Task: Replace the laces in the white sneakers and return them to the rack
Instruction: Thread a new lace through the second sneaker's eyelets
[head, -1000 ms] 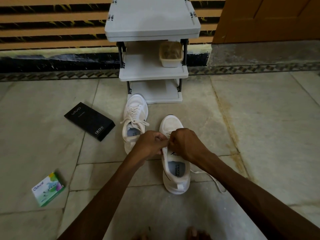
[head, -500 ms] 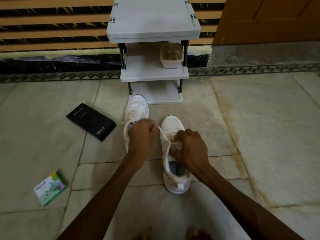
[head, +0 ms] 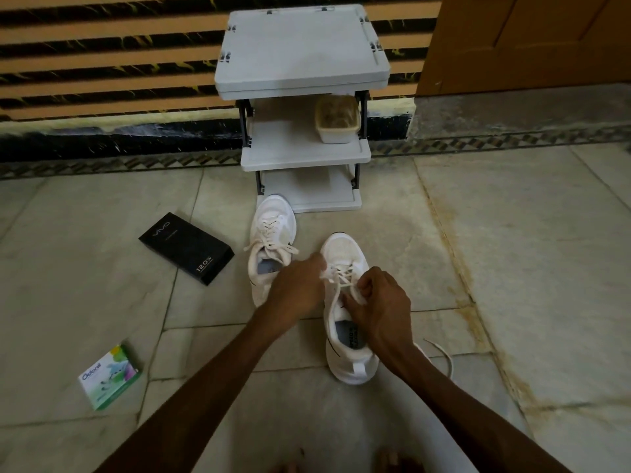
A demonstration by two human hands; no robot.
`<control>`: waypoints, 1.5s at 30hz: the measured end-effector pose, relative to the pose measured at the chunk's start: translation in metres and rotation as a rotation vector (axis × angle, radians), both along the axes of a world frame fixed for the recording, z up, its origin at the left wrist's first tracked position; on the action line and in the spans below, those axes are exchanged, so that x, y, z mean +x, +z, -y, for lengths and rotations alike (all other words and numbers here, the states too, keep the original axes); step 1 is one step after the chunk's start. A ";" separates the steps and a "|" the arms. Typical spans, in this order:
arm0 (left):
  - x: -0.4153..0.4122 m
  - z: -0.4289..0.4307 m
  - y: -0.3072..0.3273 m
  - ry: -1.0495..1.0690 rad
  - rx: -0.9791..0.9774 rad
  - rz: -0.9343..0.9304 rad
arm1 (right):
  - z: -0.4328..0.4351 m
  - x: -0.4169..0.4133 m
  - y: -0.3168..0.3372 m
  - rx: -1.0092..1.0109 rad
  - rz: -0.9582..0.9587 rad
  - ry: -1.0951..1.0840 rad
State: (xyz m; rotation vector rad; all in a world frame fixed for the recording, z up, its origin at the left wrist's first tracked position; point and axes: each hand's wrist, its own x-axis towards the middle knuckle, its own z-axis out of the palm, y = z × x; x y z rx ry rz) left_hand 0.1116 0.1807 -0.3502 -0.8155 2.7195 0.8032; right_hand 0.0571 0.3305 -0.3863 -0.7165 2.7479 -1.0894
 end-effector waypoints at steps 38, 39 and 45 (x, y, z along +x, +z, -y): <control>-0.001 -0.032 0.018 0.031 -0.035 -0.282 | -0.029 -0.044 0.011 -0.295 0.799 0.038; -0.002 -0.034 0.017 0.024 -0.057 -0.273 | -0.029 -0.044 0.011 -0.301 0.800 0.042; -0.011 -0.044 0.002 0.024 -0.126 -0.267 | -0.030 -0.041 0.014 -0.315 0.780 0.065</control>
